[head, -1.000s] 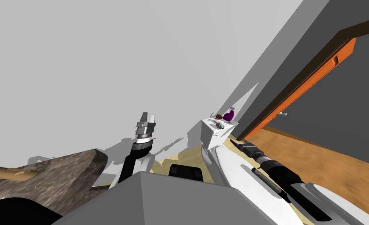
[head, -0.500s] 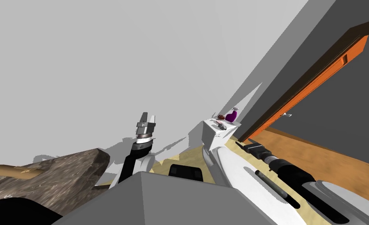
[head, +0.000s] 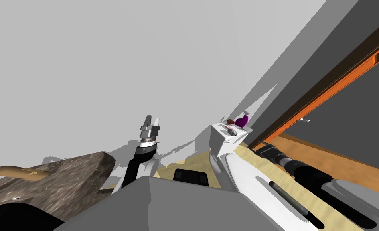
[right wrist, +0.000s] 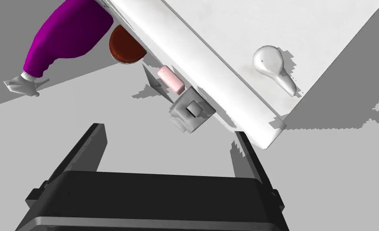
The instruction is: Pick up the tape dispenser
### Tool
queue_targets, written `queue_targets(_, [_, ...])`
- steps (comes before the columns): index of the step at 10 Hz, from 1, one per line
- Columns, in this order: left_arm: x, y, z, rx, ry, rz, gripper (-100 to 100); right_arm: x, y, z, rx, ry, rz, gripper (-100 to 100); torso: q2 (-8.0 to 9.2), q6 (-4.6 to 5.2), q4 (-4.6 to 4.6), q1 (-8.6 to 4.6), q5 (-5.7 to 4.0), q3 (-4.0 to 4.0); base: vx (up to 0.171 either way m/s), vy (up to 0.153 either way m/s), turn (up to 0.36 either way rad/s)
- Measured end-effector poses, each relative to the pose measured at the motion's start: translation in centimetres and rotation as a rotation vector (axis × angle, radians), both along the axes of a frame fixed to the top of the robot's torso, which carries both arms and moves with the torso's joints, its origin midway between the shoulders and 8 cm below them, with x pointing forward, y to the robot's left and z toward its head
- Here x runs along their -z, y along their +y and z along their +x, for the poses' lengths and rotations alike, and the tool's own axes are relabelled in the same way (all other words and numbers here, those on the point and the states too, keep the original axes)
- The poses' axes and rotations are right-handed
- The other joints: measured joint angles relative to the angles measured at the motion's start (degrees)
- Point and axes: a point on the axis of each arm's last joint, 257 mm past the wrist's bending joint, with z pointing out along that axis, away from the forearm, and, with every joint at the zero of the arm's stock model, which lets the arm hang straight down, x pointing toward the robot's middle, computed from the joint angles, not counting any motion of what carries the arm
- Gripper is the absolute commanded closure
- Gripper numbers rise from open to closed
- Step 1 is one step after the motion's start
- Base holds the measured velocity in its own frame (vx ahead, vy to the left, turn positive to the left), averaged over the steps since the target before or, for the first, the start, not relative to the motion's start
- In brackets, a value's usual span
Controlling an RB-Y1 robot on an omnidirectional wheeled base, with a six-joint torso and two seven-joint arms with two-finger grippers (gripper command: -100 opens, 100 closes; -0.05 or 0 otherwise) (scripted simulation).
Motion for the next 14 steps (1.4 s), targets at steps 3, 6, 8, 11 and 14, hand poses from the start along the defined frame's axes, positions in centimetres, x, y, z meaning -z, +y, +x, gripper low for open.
queue_targets(3, [0.0,0.0,0.0,0.0,0.0,0.0,0,-0.3,-1.5,0.1,-0.049,0.043,-0.147,-100,0.02,0.02,0.0,-0.04,-0.02,0.01,0.047,0.008,0.05])
queue_targets(6, [0.0,0.0,0.0,0.0,0.0,0.0,0,-0.2,-2.5,0.1,-0.102,0.084,-0.268,-100,-0.03,0.0,-0.01,-0.01,-0.01,-0.02,0.06,0.014,0.085])
queue_targets(8, [0.0,0.0,0.0,0.0,0.0,0.0,0,0.0,-2.9,0.2,-0.141,0.11,-0.341,-100,-0.09,0.01,-0.02,-0.02,-0.01,-0.05,0.075,0.011,0.076])
queue_targets(11, [0.0,0.0,0.0,0.0,0.0,0.0,0,0.6,-3.0,-0.1,-0.196,0.146,-0.415,-100,-0.07,0.01,-0.02,0.07,0.0,-0.05,0.056,0.024,0.055])
queue_targets(14, [0.0,0.0,0.0,0.0,0.0,0.0,0,0.7,-2.9,-0.1,-0.2,0.147,-0.418,100,0.19,0.04,0.04,-0.04,-0.02,0.11,0.002,0.001,-0.001])
